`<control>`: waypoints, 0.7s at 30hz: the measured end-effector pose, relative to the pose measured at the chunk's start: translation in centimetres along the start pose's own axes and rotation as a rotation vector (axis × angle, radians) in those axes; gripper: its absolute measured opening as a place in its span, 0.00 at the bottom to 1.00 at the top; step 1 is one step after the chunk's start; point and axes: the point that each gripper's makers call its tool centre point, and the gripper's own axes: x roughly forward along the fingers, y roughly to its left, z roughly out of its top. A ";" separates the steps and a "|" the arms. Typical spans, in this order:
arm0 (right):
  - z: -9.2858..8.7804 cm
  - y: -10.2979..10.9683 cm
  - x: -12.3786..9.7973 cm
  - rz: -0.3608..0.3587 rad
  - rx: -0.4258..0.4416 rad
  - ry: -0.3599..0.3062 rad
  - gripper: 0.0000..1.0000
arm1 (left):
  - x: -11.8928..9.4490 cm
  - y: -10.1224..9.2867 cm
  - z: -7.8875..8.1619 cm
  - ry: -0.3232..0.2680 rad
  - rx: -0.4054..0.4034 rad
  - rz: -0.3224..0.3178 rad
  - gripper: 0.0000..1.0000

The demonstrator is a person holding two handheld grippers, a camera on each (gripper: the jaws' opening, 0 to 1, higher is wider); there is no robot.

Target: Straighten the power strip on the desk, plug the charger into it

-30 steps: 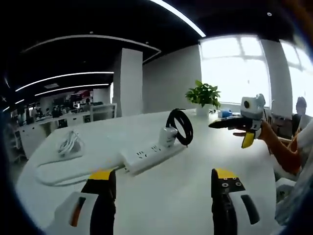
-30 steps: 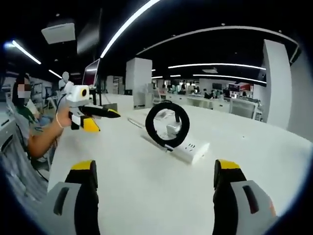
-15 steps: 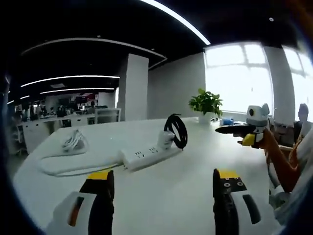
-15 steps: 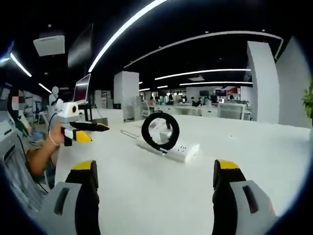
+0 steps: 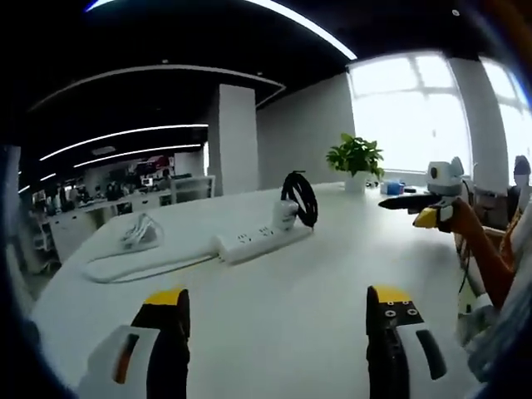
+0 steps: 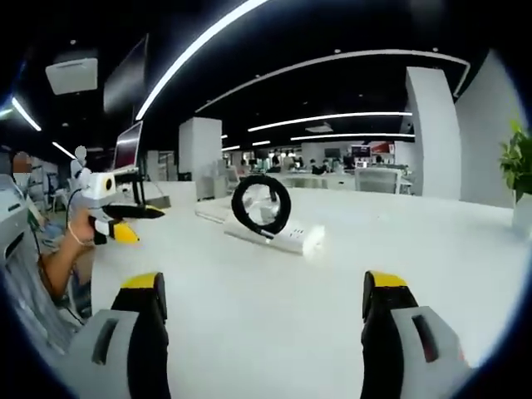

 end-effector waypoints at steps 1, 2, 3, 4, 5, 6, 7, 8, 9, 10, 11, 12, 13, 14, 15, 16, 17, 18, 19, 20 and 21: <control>-0.1 0.1 -0.1 -0.001 0.000 0.002 0.98 | -0.1 0.0 0.0 -0.002 -0.003 0.001 0.89; -0.2 0.2 -0.2 -0.003 0.001 0.005 0.98 | -0.3 0.0 0.0 -0.006 -0.008 0.005 0.89; -0.3 0.3 -0.3 -0.001 0.001 0.007 0.98 | -0.6 0.0 -0.1 -0.009 -0.013 0.009 0.89; -0.4 0.5 -0.5 0.000 0.003 0.009 0.98 | -0.7 0.0 -0.1 -0.011 -0.017 0.010 0.89; -0.5 0.7 -0.6 -0.001 0.008 0.009 0.98 | -1.0 0.0 -0.2 -0.015 -0.025 0.012 0.89; -0.6 0.8 -0.7 -0.004 0.008 0.008 0.98 | -1.2 -0.1 -0.3 -0.018 -0.031 0.013 0.89; -0.6 0.8 -0.9 -0.007 0.008 0.009 0.98 | -1.4 -0.1 -0.3 -0.024 -0.038 0.015 0.89; -0.7 0.9 -1.1 -0.010 0.009 0.009 0.98 | -1.7 -0.1 -0.3 -0.031 -0.046 0.017 0.90; -0.7 0.8 -1.3 -0.017 0.012 0.006 0.98 | -1.9 0.0 -0.3 -0.038 -0.054 0.019 0.90; -0.7 0.8 -1.4 -0.021 0.014 0.003 0.98 | -2.1 0.0 -0.2 -0.045 -0.059 0.023 0.91; -0.6 0.8 -1.6 -0.027 0.015 -0.001 0.98 | -2.3 0.1 -0.2 -0.049 -0.062 0.026 0.92; -0.6 0.8 -1.9 -0.033 0.017 -0.003 0.98 | -2.5 0.1 -0.2 -0.054 -0.065 0.032 0.92; -0.6 0.6 -2.2 -0.046 0.022 -0.008 0.98 | -2.7 0.1 -0.2 -0.056 -0.066 0.037 0.91; -0.7 0.5 -2.4 -0.056 0.025 -0.011 0.98 | -2.9 0.1 -0.3 -0.056 -0.065 0.042 0.92; -0.7 0.4 -2.6 -0.065 0.028 -0.014 0.98 | -3.1 0.1 -0.5 -0.054 -0.065 0.047 0.92; -0.8 0.4 -2.8 -0.072 0.032 -0.017 0.98 | -3.3 0.1 -0.6 -0.051 -0.065 0.050 0.92; -0.9 0.3 -3.0 -0.077 0.035 -0.018 0.98 | -3.5 0.1 -0.7 -0.050 -0.065 0.053 0.92; -1.1 0.3 -3.2 -0.083 0.040 -0.018 0.98 | -3.6 0.0 -0.8 -0.052 -0.066 0.054 0.93; -1.2 0.3 -3.3 -0.087 0.043 -0.019 0.98 | -3.8 0.0 -0.8 -0.053 -0.067 0.054 0.93; -1.3 0.3 -3.4 -0.091 0.045 -0.018 0.98 | -3.9 -0.1 -0.9 -0.053 -0.070 0.053 0.93; -1.5 0.3 -3.5 -0.095 0.047 -0.015 0.98 | -4.1 -0.1 -0.9 -0.053 -0.072 0.055 0.94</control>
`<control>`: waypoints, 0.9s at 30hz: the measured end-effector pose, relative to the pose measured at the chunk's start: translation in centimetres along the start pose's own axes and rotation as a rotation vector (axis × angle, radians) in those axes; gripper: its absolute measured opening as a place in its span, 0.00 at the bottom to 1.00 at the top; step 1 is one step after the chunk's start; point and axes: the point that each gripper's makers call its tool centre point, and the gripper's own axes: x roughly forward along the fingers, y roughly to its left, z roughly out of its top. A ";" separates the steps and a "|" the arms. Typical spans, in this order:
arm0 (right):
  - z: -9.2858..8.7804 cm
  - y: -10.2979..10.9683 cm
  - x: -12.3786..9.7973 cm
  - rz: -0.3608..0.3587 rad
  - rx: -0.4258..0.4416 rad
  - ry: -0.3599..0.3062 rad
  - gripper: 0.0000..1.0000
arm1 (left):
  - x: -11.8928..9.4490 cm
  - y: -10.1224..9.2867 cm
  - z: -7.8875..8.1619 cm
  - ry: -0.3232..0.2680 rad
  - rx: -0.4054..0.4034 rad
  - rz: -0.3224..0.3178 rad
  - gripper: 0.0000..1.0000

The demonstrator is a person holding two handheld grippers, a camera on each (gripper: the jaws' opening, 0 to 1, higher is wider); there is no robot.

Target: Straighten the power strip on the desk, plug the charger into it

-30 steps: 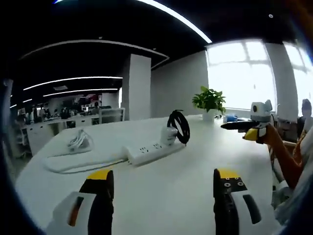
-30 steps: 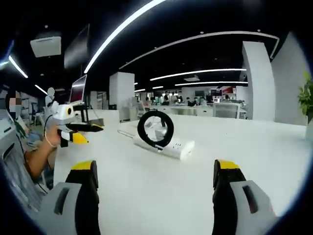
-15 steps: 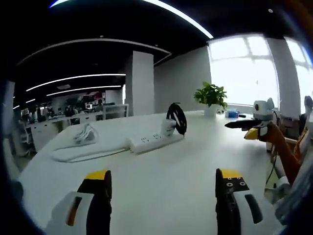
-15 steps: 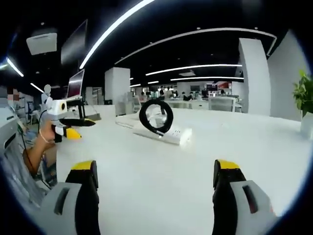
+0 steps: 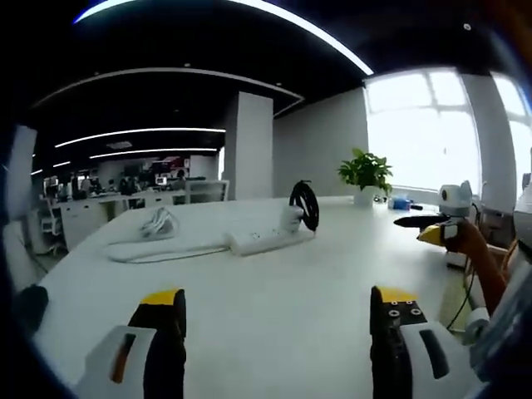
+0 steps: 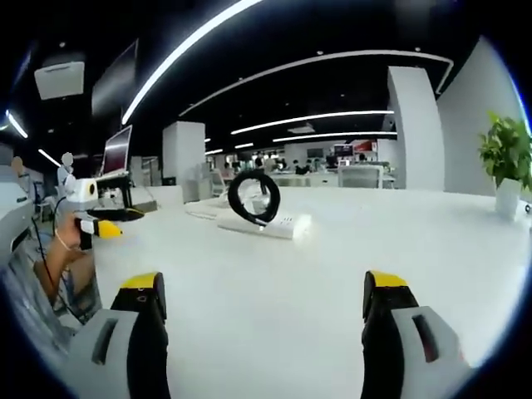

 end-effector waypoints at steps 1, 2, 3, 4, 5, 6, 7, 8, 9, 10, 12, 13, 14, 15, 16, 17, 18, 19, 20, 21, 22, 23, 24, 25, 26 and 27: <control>-0.1 0.0 -0.1 -0.002 0.000 0.002 0.98 | -0.1 0.0 0.0 -0.001 -0.001 0.004 0.94; -0.2 -0.1 -0.2 -0.007 0.001 0.006 0.98 | -0.3 0.1 0.0 -0.004 -0.001 0.010 0.94; -0.3 -0.1 -0.3 -0.013 0.003 0.011 0.98 | -0.4 0.2 0.0 -0.005 -0.003 0.017 0.94; -0.4 -0.1 -0.5 -0.019 0.002 0.013 0.98 | -0.6 0.3 0.1 -0.007 -0.008 0.023 0.94; -0.4 -0.1 -0.6 -0.022 0.001 0.013 0.98 | -0.8 0.4 0.1 -0.012 -0.013 0.029 0.94; -0.4 -0.1 -0.7 -0.023 0.000 0.014 0.98 | -0.9 0.6 0.1 -0.018 -0.020 0.036 0.93; -0.4 0.0 -0.8 -0.024 0.002 0.017 0.98 | -1.0 0.6 0.1 -0.019 -0.023 0.039 0.93; -0.4 0.0 -0.8 -0.027 0.004 0.020 0.98 | -1.1 0.7 0.1 -0.022 -0.025 0.043 0.93; -0.5 0.0 -1.0 -0.030 0.002 0.024 0.98 | -1.2 0.7 0.1 -0.022 -0.027 0.048 0.93; -0.5 0.0 -1.1 -0.033 -0.001 0.027 0.98 | -1.2 0.8 0.0 -0.020 -0.029 0.052 0.93; -0.6 0.0 -1.2 -0.040 -0.005 0.034 0.98 | -1.3 0.9 -0.3 -0.014 -0.030 0.058 0.93; -0.6 0.0 -1.3 -0.043 -0.006 0.036 0.98 | -1.3 0.9 -0.4 -0.009 -0.030 0.060 0.93; -0.6 0.0 -1.3 -0.046 -0.007 0.038 0.98 | -1.3 1.0 -0.6 -0.004 -0.031 0.063 0.93; -0.6 0.0 -1.4 -0.050 -0.005 0.038 0.97 | -1.4 1.0 -0.6 -0.002 -0.032 0.065 0.93; -0.6 0.0 -1.6 -0.053 -0.003 0.036 0.97 | -1.4 1.1 -0.7 -0.002 -0.035 0.067 0.93; -0.5 0.0 -1.7 -0.056 0.001 0.032 0.97 | -1.5 1.1 -0.8 -0.003 -0.037 0.069 0.93; -0.4 0.0 -1.8 -0.059 0.003 0.030 0.97 | -1.6 1.1 -0.8 -0.006 -0.041 0.071 0.93; -0.4 0.0 -1.9 -0.063 0.007 0.027 0.97 | -1.8 1.2 -0.8 -0.008 -0.046 0.075 0.93; -0.3 0.0 -2.0 -0.067 0.010 0.023 0.97 | -1.9 1.3 -0.9 -0.009 -0.048 0.079 0.93; -0.3 0.1 -2.1 -0.070 0.010 0.021 0.97 | -1.9 1.3 -0.9 -0.009 -0.048 0.084 0.93; -0.3 0.1 -2.2 -0.073 0.012 0.019 0.97 | -2.0 1.4 -1.0 -0.005 -0.048 0.091 0.93; -0.3 0.2 -2.3 -0.076 0.013 0.020 0.97 | -2.1 1.5 -1.1 -0.002 -0.047 0.099 0.93; -0.3 0.2 -2.4 -0.078 0.011 0.022 0.97 | -2.1 1.6 -1.2 0.001 -0.046 0.108 0.93; -0.4 0.2 -2.4 -0.081 0.011 0.023 0.97 | -2.2 1.7 -1.3 0.002 -0.043 0.113 0.93; -0.4 0.1 -2.6 -0.086 0.013 0.024 0.97 | -2.2 1.7 -1.4 0.003 -0.043 0.117 0.93; -0.5 0.1 -2.7 -0.089 0.015 0.024 0.97 | -2.3 1.8 -1.5 0.004 -0.046 0.120 0.93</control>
